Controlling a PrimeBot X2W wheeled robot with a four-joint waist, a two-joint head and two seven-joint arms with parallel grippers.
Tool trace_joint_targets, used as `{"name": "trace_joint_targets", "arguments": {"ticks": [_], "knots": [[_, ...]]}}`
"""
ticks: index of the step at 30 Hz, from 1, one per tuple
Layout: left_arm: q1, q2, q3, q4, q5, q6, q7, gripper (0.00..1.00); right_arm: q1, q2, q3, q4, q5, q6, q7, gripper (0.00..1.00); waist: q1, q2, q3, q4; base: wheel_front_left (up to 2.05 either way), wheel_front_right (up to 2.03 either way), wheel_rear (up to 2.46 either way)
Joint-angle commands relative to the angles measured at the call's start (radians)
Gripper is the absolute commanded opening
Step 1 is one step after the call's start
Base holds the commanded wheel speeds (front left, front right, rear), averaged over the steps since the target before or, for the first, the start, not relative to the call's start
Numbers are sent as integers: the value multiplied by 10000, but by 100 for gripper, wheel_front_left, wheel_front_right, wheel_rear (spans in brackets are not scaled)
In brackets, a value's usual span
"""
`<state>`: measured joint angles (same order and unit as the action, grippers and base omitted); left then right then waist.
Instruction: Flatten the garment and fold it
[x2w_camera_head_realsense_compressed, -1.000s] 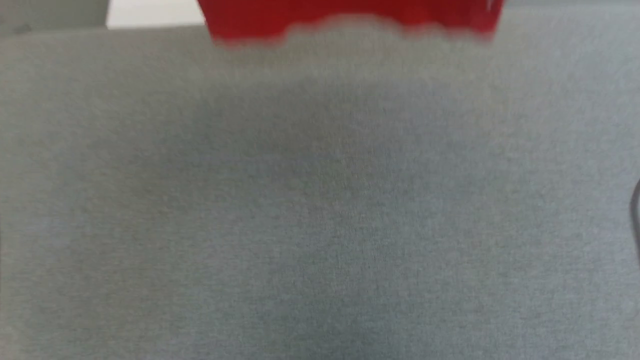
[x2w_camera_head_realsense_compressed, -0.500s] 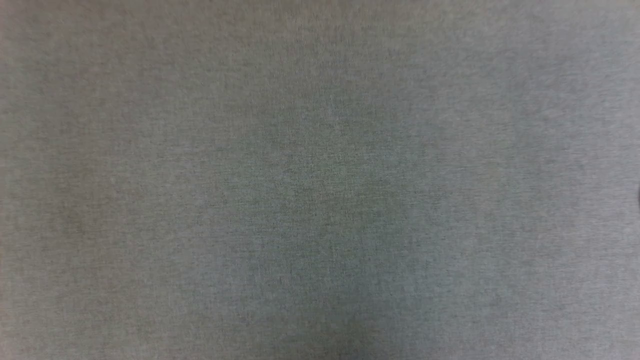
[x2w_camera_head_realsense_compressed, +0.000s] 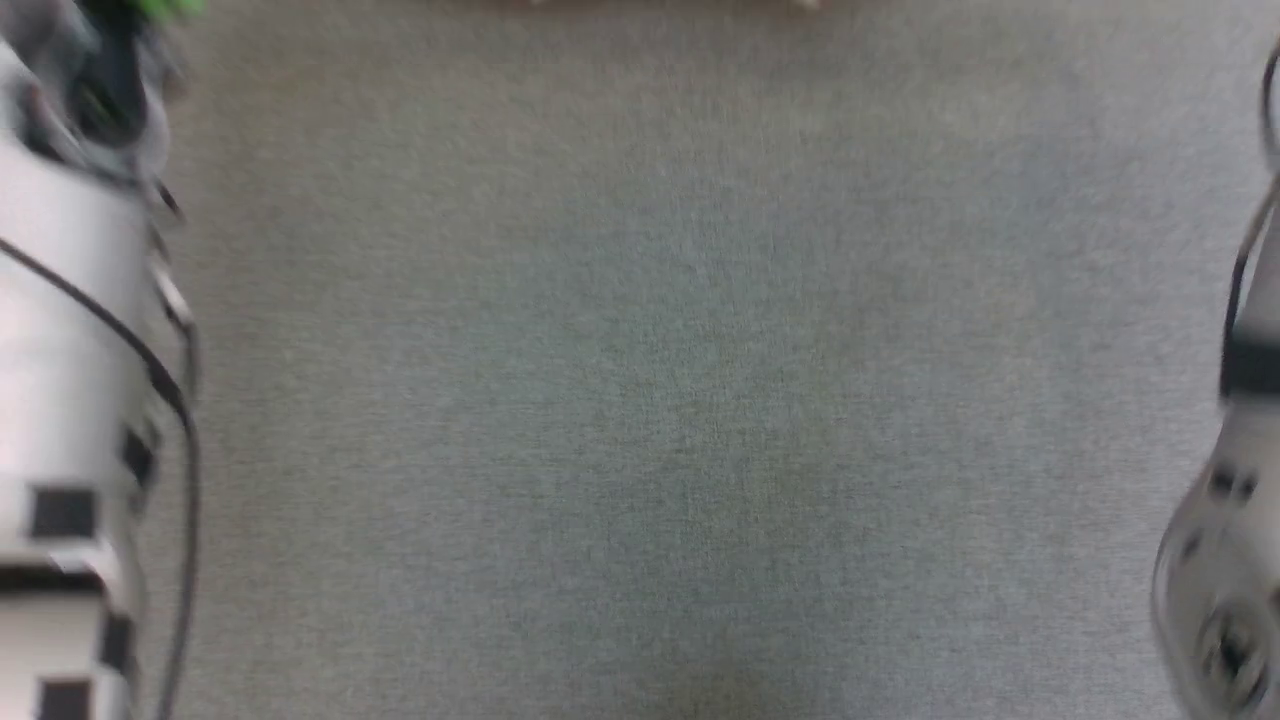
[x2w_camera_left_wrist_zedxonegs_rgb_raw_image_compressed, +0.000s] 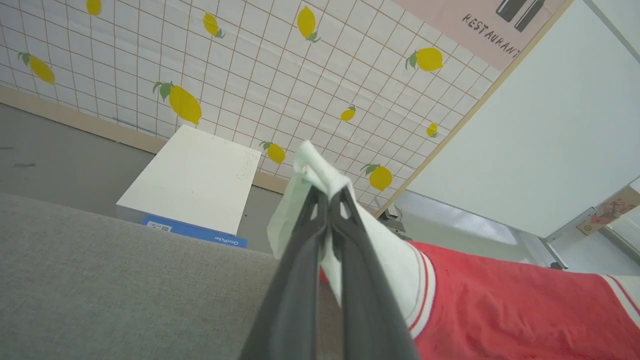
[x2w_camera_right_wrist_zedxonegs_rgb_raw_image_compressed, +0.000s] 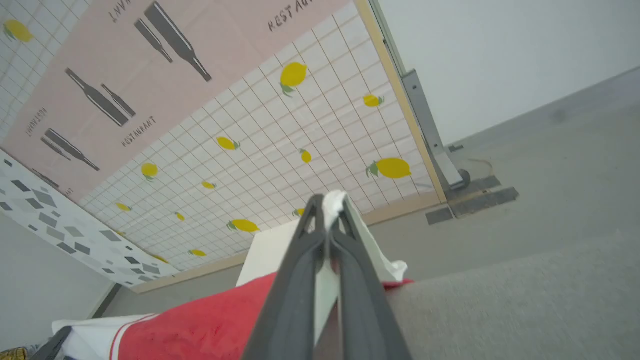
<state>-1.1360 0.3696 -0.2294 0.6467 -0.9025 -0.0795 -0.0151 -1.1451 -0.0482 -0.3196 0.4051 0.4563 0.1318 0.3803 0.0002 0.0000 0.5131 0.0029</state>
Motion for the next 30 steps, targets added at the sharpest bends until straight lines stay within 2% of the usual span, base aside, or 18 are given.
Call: {"name": "trace_joint_targets", "arguments": {"ticks": [1, 6, 12, 17, 24, 27, 28, 30], "knots": [[682, -76, -54, -124, -55, -87, -153, 0, 855, -20, 31, -483, 232, -11, 126, 0, -2, 0, -1592, 472, 0, 0, 0], [3034, -293, -306, -873, -177, -36, -322, 0, 3913, -20, -152, -2379, 1074, -11, 665, 0, -2, 0, -2771, 588, 0, 0, 0], [6160, -384, -297, -2377, -493, 635, -401, 0, 7604, -20, -661, -4274, 1753, -11, 1239, 0, -2, 0, -3806, 645, 0, 0, 0], [8657, -283, -201, -3922, -787, 1467, -195, 0, 10137, -20, -1037, -5422, 2136, -11, 1520, 0, -2, 0, -4330, 640, 0, 0, 0], [11408, 11, 49, -5871, -1105, 2752, 246, 0, 12279, -20, -1245, -6444, 2280, -11, 2129, 0, -2, 0, -4763, 531, 0, 0, 0], [12237, 447, -123, -6532, -606, 3480, 481, 0, 12905, -21, -1088, -7215, 1353, -11, 2748, 0, -2, 0, -4831, 480, 0, 0, 0], [12432, 753, -402, -6624, -173, 3711, 667, 0, 13068, -54, -938, -7501, 883, -11, 3014, 0, -2, 0, -4837, 463, 0, 0, 0], [12592, 976, -799, -6733, 235, 3995, 995, 0, 13257, -140, -614, -7842, 127, -11, 3485, 0, -2, 0, -4829, 444, 0, 0, 0]]}}
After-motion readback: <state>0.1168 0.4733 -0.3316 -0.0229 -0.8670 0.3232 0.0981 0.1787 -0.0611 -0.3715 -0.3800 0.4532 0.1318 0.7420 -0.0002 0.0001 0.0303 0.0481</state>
